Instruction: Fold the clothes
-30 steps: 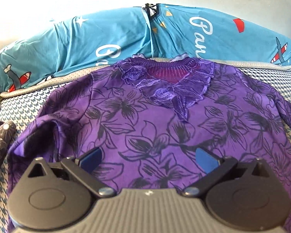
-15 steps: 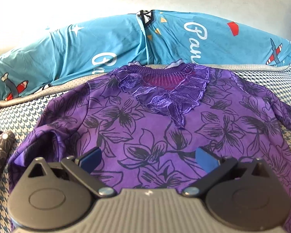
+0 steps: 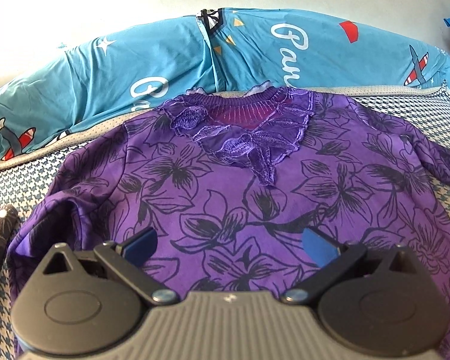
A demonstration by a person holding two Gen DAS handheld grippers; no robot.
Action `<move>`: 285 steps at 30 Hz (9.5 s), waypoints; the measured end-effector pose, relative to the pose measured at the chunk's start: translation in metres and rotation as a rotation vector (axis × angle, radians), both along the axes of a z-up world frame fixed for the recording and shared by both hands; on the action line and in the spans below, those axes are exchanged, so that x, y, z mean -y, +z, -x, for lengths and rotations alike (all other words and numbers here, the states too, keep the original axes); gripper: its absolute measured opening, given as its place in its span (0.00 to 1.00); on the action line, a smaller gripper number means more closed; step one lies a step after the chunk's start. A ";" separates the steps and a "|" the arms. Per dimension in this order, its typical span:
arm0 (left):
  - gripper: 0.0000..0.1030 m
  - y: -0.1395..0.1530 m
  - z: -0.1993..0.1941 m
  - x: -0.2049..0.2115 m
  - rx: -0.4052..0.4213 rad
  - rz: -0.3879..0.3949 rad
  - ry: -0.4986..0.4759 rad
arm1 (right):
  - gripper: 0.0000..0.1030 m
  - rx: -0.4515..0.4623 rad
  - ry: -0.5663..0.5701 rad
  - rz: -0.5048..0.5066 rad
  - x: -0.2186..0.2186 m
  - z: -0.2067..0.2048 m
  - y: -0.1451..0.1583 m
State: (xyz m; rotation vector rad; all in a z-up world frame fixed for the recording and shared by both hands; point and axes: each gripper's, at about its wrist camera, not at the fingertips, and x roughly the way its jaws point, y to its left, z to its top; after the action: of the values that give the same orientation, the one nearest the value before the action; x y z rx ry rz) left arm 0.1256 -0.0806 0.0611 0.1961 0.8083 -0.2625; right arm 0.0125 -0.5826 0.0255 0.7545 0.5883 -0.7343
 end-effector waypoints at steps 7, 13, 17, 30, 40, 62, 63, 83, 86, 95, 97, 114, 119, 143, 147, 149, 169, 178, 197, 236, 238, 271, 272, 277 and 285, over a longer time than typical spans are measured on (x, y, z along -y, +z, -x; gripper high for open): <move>1.00 -0.007 0.000 0.007 -0.019 -0.004 -0.017 | 0.09 0.171 0.060 0.020 -0.008 -0.014 0.021; 1.00 -0.016 -0.002 0.017 -0.042 -0.007 -0.036 | 0.09 0.319 0.083 -0.056 -0.014 -0.032 0.031; 1.00 -0.024 -0.005 0.021 -0.060 -0.012 -0.037 | 0.09 0.392 0.127 -0.062 -0.028 -0.048 0.041; 1.00 -0.040 -0.017 0.017 -0.098 0.023 -0.011 | 0.09 0.521 0.387 0.032 -0.105 -0.112 0.073; 1.00 -0.046 -0.027 -0.001 -0.125 0.069 0.055 | 0.09 0.614 0.518 -0.002 -0.148 -0.149 0.083; 1.00 -0.046 -0.035 -0.031 -0.103 0.098 0.191 | 0.09 0.489 0.917 0.243 -0.284 -0.181 0.078; 1.00 -0.046 -0.036 -0.035 -0.104 0.107 0.204 | 0.09 0.475 0.940 0.265 -0.292 -0.180 0.076; 1.00 -0.026 -0.049 -0.078 0.006 0.161 0.393 | 0.12 0.138 1.450 0.436 -0.399 -0.166 0.000; 1.00 -0.026 -0.050 -0.074 0.015 0.162 0.380 | 0.18 0.118 1.495 0.412 -0.401 -0.163 -0.001; 1.00 -0.031 -0.053 -0.051 0.041 0.166 0.310 | 0.30 0.154 1.445 0.420 -0.368 -0.147 0.023; 1.00 -0.034 -0.054 -0.040 0.044 0.157 0.279 | 0.30 0.146 1.426 0.436 -0.356 -0.143 0.025; 1.00 -0.063 -0.072 0.023 0.030 0.007 0.141 | 0.30 -0.032 1.407 0.569 -0.247 -0.104 0.020; 1.00 -0.068 -0.077 0.018 0.007 0.018 0.162 | 0.30 -0.092 1.422 0.566 -0.236 -0.105 0.002; 1.00 -0.072 -0.080 0.021 0.003 0.014 0.175 | 0.21 -0.228 0.912 0.745 -0.224 -0.130 -0.011; 1.00 -0.072 -0.080 0.022 0.004 0.013 0.181 | 0.23 -0.186 0.879 0.686 -0.203 -0.123 -0.002; 1.00 -0.072 -0.079 0.023 0.008 0.006 0.181 | 0.23 -0.142 0.908 0.710 -0.202 -0.119 0.001; 1.00 -0.071 -0.077 0.025 0.017 -0.003 0.175 | 0.24 0.009 0.761 0.445 -0.158 -0.154 0.017; 1.00 -0.070 -0.078 0.024 0.008 0.012 0.183 | 0.33 0.088 0.721 0.268 -0.142 -0.191 0.008; 1.00 -0.063 -0.091 0.009 0.016 0.035 0.254 | 0.39 0.023 0.988 0.358 -0.206 -0.216 0.000; 1.00 -0.048 -0.107 -0.026 0.084 0.110 0.364 | 0.27 0.146 0.827 0.243 -0.163 -0.234 0.020; 1.00 -0.048 -0.109 -0.030 0.079 0.122 0.383 | 0.29 0.099 0.809 0.218 -0.157 -0.238 0.011; 1.00 -0.050 -0.112 -0.039 0.054 0.088 0.443 | 0.09 0.002 0.594 0.447 -0.173 -0.237 0.020; 1.00 -0.050 -0.112 -0.039 0.051 0.091 0.437 | 0.10 0.015 0.600 0.447 -0.174 -0.235 0.024; 1.00 -0.048 -0.108 -0.034 0.053 0.131 0.398 | 0.11 0.040 0.647 0.390 -0.172 -0.229 0.033; 1.00 -0.051 -0.100 -0.008 0.063 0.083 0.301 | 0.11 0.007 0.780 0.372 -0.165 -0.205 0.033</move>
State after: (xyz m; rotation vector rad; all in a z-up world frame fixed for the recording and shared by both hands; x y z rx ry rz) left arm 0.2252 -0.0726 0.0101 0.0034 0.7514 -0.0059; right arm 0.2180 -0.4179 0.0587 0.1431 0.6526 -0.1036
